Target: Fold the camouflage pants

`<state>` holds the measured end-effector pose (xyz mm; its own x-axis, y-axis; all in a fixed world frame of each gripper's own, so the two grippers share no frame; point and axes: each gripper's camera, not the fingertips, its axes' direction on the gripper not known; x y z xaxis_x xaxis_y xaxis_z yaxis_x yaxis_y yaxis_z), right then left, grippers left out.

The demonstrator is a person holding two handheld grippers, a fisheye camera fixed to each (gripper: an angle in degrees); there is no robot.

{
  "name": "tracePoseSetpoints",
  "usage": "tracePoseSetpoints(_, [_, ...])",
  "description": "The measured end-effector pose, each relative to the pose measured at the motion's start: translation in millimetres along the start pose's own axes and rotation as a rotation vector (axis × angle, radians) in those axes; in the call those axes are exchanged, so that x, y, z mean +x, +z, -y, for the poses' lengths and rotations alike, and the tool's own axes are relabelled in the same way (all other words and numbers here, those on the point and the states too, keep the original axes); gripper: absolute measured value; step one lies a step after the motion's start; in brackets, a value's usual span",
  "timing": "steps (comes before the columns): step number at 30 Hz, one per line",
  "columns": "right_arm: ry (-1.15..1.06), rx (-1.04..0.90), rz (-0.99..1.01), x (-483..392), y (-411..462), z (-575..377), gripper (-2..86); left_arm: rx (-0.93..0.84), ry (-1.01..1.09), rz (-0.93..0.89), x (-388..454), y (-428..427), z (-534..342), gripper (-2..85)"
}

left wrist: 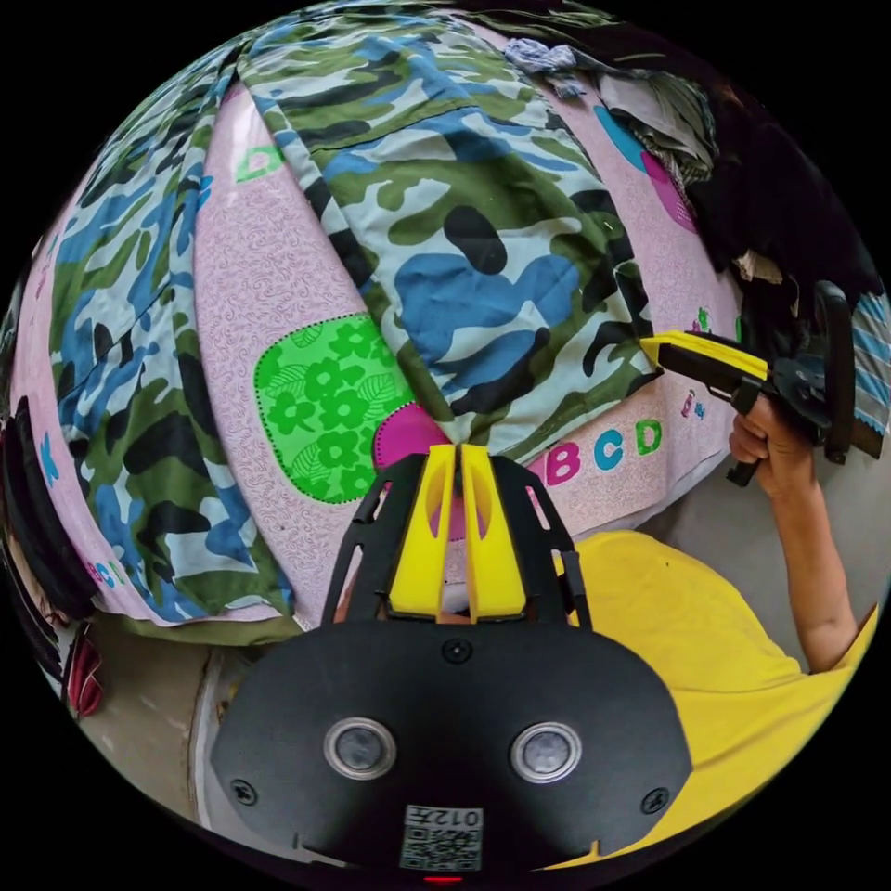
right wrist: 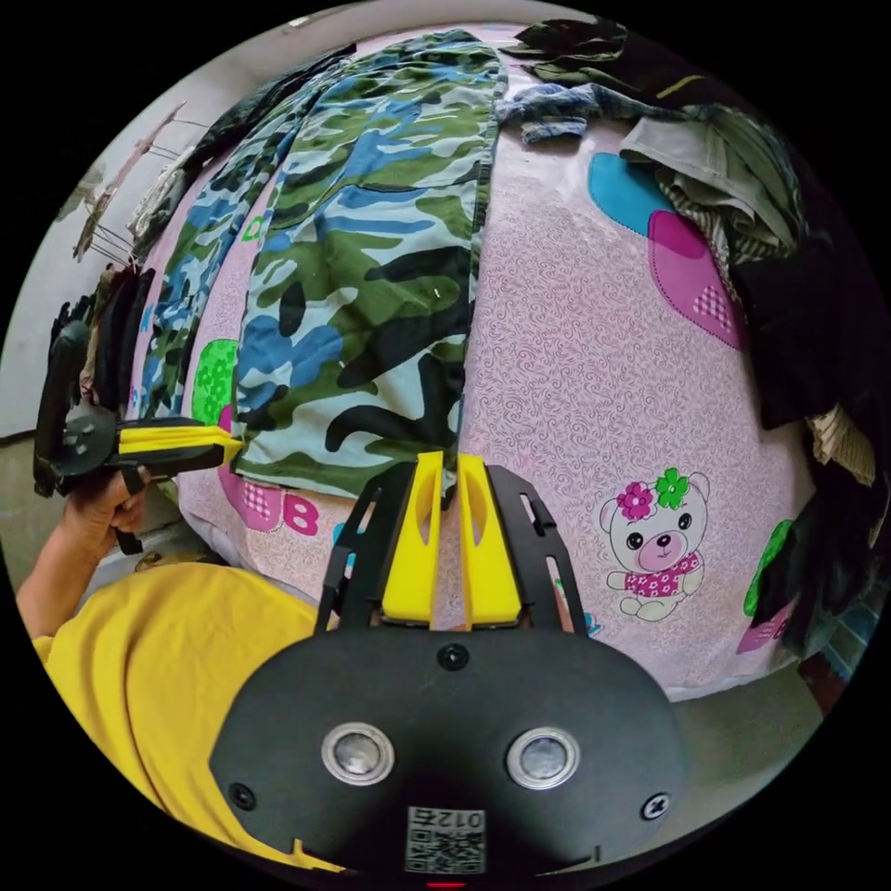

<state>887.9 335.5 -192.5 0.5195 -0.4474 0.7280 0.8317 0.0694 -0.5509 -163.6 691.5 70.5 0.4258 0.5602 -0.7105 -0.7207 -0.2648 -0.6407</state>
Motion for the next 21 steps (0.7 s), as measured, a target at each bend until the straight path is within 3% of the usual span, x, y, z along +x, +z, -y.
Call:
tracePoseSetpoints(14, [0.004, -0.026, 0.083, 4.0, -16.9, -48.2, 1.4, -0.037, 0.056, -0.158, 4.3, 1.3, -42.5, 0.3])
tracePoseSetpoints(16, [0.020, -0.030, 0.096, 7.2, -22.3, -46.5, 1.4, 0.003, 0.048, -0.205, -3.4, -10.7, -51.9, 0.4])
tracePoseSetpoints(21, [0.018, -0.049, 0.124, 13.4, -30.9, -49.7, 1.7, 0.199, -0.089, -0.130, -58.6, -54.1, -101.5, 0.5])
